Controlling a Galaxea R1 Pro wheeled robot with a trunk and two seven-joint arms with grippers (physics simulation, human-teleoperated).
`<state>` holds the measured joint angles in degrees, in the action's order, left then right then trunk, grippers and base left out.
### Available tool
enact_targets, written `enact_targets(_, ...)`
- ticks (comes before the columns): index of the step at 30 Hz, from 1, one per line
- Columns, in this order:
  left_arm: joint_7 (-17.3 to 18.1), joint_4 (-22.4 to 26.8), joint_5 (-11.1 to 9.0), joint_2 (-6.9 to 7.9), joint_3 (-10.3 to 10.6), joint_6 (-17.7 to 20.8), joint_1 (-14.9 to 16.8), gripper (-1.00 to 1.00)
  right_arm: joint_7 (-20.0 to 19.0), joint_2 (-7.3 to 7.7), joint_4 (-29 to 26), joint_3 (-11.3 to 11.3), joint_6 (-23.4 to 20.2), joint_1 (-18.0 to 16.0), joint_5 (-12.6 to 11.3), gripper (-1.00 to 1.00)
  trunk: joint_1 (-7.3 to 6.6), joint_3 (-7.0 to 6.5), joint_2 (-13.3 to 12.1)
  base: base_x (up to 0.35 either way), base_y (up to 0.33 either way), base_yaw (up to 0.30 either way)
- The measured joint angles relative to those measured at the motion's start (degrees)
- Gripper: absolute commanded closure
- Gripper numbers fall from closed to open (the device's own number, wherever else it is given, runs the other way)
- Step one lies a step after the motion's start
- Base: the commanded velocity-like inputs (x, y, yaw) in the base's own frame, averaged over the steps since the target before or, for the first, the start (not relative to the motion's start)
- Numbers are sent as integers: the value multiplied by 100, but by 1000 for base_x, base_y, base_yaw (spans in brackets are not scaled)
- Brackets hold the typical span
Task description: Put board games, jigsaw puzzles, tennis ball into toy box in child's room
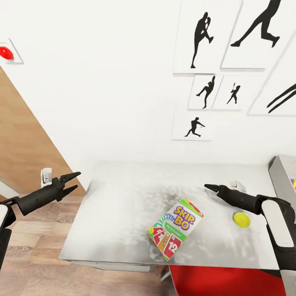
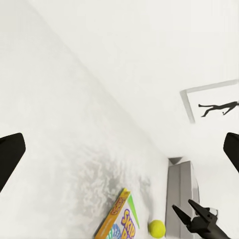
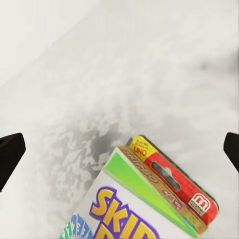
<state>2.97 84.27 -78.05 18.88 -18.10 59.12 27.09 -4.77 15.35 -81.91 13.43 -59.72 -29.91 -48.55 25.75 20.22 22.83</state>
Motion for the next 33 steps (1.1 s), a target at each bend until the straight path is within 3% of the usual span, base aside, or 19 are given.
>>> enact_targets(12,-2,-6,7,2,-2,-5,-6,-100,336,-116,42,9,0,50,-123,-100,0,-83,-1,8,0,0)
enact_targets(24,-2,-7,9,2,-2,-6,-7,-100,406,-133,48,6,0,66,-217,-100,0,-103,-1,1,0,-11)
enact_targets(33,-2,-10,13,7,-2,-6,-6,-100,417,-136,47,-8,0,69,-242,-100,0,-134,-1,0,0,-139)
